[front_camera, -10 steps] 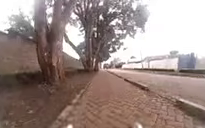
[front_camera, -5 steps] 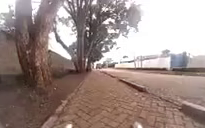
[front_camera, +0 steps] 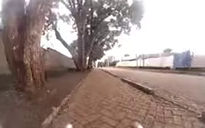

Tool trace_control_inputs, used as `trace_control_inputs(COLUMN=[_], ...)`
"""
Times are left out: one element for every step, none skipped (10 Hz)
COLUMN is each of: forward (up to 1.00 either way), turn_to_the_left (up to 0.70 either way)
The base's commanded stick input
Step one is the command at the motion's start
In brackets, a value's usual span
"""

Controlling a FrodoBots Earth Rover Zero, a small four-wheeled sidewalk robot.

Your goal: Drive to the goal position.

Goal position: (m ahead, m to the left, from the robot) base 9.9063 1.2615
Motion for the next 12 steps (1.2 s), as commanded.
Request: trace_control_inputs(forward=[0.7, 0.7, 0.7, 0.7, 0.7, 0.7, 0.7, 0.7, 0.7, 0.7, 0.7, 0.7], turn_to_the_left=[0.0, 0.0, 0.0, 0.0, 0.0, 0.0, 0.0, 0.0, 0.0, 0.0, 0.0, 0.0])
